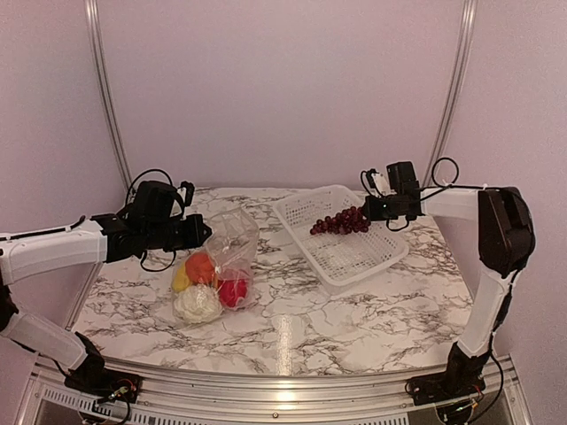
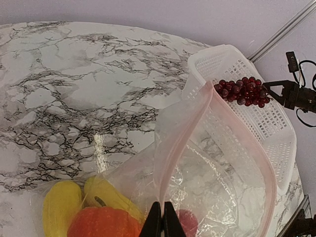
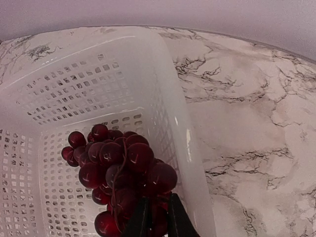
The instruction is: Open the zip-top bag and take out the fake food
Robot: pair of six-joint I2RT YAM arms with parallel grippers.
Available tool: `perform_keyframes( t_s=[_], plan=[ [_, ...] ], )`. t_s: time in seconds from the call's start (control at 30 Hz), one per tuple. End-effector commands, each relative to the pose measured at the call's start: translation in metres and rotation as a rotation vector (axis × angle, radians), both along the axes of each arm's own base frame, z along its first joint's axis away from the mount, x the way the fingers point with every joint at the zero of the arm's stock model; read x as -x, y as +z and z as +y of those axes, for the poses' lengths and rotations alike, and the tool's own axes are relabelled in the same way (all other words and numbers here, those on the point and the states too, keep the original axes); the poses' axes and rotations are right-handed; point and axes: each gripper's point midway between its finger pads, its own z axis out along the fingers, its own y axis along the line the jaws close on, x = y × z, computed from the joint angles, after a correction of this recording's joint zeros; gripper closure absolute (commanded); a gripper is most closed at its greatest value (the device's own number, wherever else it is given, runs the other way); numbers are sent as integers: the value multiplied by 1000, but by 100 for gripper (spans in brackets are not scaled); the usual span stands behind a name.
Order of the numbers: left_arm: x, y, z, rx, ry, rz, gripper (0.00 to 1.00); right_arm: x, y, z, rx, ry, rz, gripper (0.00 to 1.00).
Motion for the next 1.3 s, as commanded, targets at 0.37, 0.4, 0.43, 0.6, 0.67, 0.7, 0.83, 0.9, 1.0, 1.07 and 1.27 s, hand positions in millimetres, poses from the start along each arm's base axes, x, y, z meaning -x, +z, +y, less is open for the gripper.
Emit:
perform_keyframes(
  t_s=[0.37,0.4,0.43,0.6,0.67,0.7,0.83,0.9,1.0,1.07,1.27],
  plan=[
    [4,12,-30,52,-169,5,100,8,104,31,-75,155,-173,44],
    [6,13,-35,59,-190,7,100,11,112,38,-86,181,-185,44],
    [9,13,-40,63,-213,8,100,14,121,46,-97,206,-198,44],
    [23,18,-65,74,-326,4,100,47,158,105,-172,386,-245,44],
    [29,21,-75,85,-367,7,100,66,169,133,-206,470,-260,45],
    [32,22,-79,88,-386,7,100,78,173,148,-216,520,-267,46],
    [41,25,-89,84,-436,13,100,124,178,200,-244,698,-279,51],
    [45,24,-91,83,-448,19,100,147,171,222,-229,787,-290,55],
    [49,24,-91,90,-458,23,100,178,153,249,-215,884,-275,62],
    [51,24,-90,96,-459,22,100,195,140,263,-208,925,-267,67],
    [54,28,-86,119,-440,10,100,220,92,284,-142,978,-228,75]
  ],
)
